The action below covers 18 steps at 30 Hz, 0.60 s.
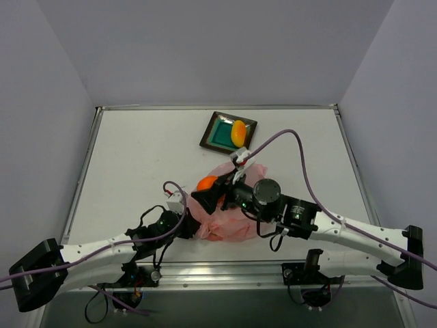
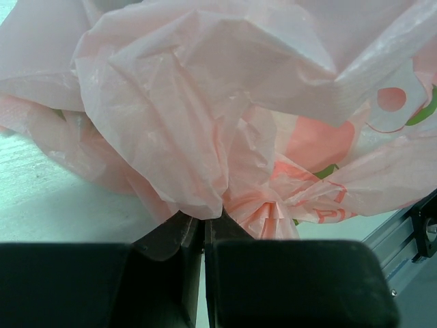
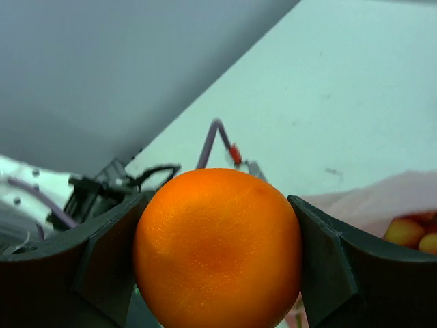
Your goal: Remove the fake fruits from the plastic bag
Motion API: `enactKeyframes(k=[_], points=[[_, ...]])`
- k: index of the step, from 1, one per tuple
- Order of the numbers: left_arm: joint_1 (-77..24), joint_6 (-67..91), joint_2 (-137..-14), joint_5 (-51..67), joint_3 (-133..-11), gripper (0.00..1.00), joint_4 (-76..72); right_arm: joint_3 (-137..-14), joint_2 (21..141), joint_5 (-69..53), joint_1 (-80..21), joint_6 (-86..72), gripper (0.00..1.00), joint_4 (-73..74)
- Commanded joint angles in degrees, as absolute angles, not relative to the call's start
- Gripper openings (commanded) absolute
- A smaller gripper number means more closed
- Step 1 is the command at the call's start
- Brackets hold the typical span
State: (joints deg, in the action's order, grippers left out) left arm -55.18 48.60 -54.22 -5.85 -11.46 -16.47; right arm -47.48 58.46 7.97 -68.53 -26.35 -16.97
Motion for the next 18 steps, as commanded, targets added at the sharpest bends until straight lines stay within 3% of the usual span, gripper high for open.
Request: enactKeyframes(k=[1,7,18], points=[[-55.8,48.1,-55.5,-5.8,-13.5,0.02,-18.7,-57.3,62.7,7.3,-63.0,-20.7,0.29,-20.0],[-56.8,47.6,-58.0,-5.5,-11.8,0.02,-22.5,-70.6,78.5,10.5,-46.7,-20.0,0.29,-19.7],[-57.7,45.6,-64.1,-4.0,-10.9,0.02,-29.6,-86.6,110.1,10.7,-34.6,-15.3,0.30,-21.2]])
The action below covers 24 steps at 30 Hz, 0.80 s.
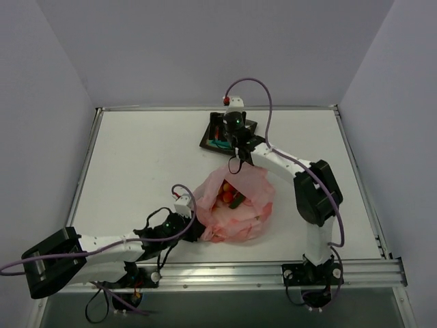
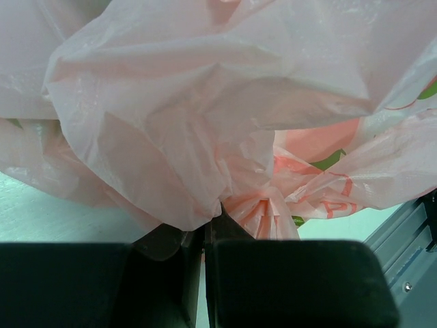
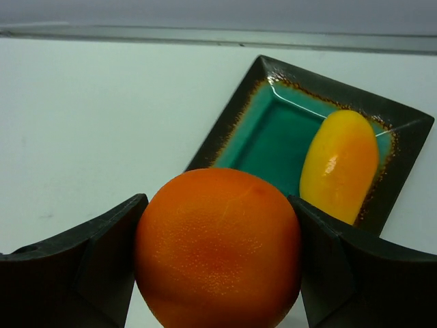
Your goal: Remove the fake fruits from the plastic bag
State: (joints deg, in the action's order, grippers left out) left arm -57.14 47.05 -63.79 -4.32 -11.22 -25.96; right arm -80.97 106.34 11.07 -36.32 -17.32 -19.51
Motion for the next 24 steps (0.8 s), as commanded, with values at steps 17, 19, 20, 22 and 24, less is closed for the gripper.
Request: enactKeyframes(k=[17,19,20,22,24], points=[[-57.6,44.4,-53.4,-8.9,-10.2,0.02,-21.1,-100.1,130.1,14.7,-33.0,-14.7,0.68,-18.9],[-57.7,44.3,-53.3,-8.9,-10.3,0.02,-20.9,-100.0,129.2,14.9,-33.0,-14.1,0.86,-18.5],[-57.7,44.2,-53.3,-9.0,-10.4,0.02,-20.7,-100.0,127.9,14.9,-33.0,-13.7,0.89,-18.4],[-57.7,44.2,-52.9,-9.1,-10.6,0.02,-20.4,-99.8,125.2,14.8,-33.0,-12.7,0.94,-17.9],[-57.7,44.1,-52.9,-9.2,-10.9,0.02,-19.9,-99.1,123.1,14.2,-32.7,-11.5,0.95,-17.8]])
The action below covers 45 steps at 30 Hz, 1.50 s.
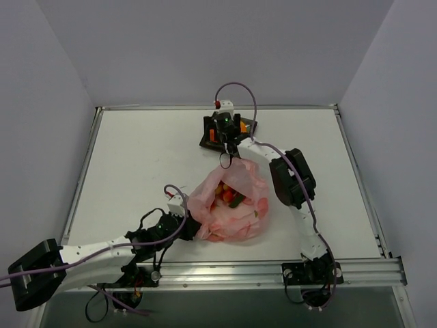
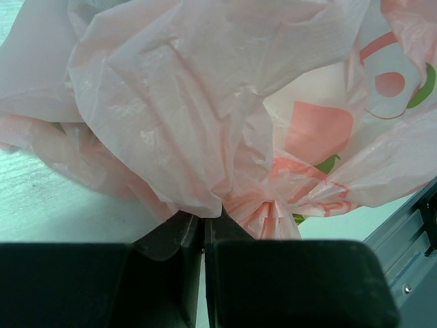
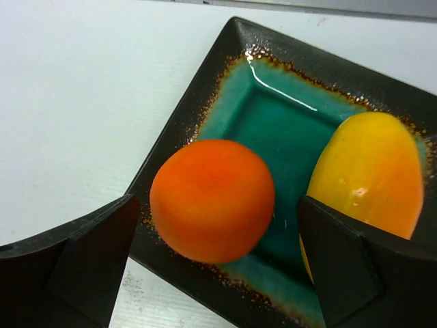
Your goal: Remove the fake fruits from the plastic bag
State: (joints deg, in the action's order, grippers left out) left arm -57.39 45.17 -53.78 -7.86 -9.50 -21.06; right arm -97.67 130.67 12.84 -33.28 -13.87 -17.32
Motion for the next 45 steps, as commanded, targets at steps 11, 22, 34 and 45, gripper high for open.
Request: enactKeyframes(k=[11,22,34,45], points=[[-57.7,45.3,-48.7,-13.5,-15.5,0.02,-10.1,-81.5,92.1,12.5,-40.9,-7.5,0.39,-15.4],[-58.0,52.3,-43.5,-19.0,-18.4,0.02,4.0,-46.1,63.4,13.7,-61.2,-21.3,0.06,-13.5],[-58.2,53.5,-40.6,-23.7,-24.2,0.02,23.5,-33.8,76.9,24.3,-65.9,-37.3,0.07,-29.8],[-58.7,59.5,-41.9,-22.0,-22.9,0.02,29.4,-39.5,93.5,31.1,-67.7,-42.3,0.58,-37.2]])
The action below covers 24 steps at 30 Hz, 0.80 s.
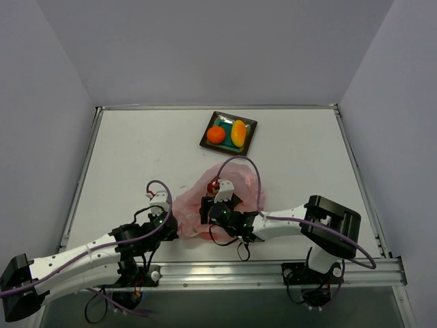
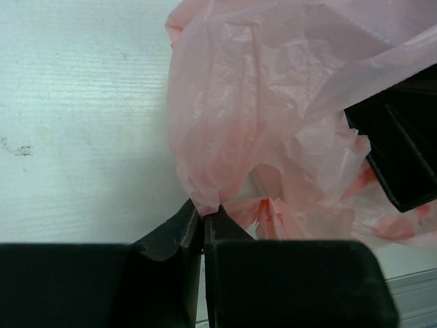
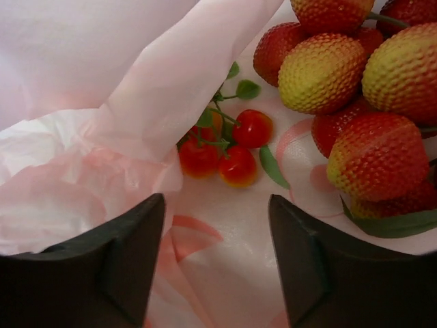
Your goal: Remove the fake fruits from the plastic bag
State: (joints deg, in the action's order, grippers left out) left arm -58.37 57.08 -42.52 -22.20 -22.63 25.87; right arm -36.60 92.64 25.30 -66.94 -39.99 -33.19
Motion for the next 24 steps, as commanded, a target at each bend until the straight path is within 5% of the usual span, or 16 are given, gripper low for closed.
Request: enactKeyframes(k=[1,5,9,14,17,24], points=[[-58.8,59.6,-41.4,-21.8,-22.3,0.02,28.9,-39.8,94.6,31.4,-67.8,-42.2,0.62,-37.0],[-58.8,59.4,-40.6,-20.7,-21.0,0.02,27.9,-41.9,96.7,32.8,-67.7,-42.1,0.80,-35.4],[-59.0,59.8,-40.2,-20.0,-20.1,0.02,28.0,-43.5,98.5,35.1,-67.4,-41.0,0.83,-34.6],[-59.1,59.6,-37.8,-19.9,-20.0,0.02,28.9,-43.9,95.5,37.1,-66.7,-38.4,0.45,-34.0],[-59.2,59.1,-35.9,-21.7,-20.9,0.02,31.0,-43.0,92.7,35.9,-66.8,-36.7,0.32,-35.1],[-59.2,57.0,-37.5,-21.1,-21.8,0.02,28.7,-45.0,97.3,32.5,-66.3,-37.0,0.38,-35.9]])
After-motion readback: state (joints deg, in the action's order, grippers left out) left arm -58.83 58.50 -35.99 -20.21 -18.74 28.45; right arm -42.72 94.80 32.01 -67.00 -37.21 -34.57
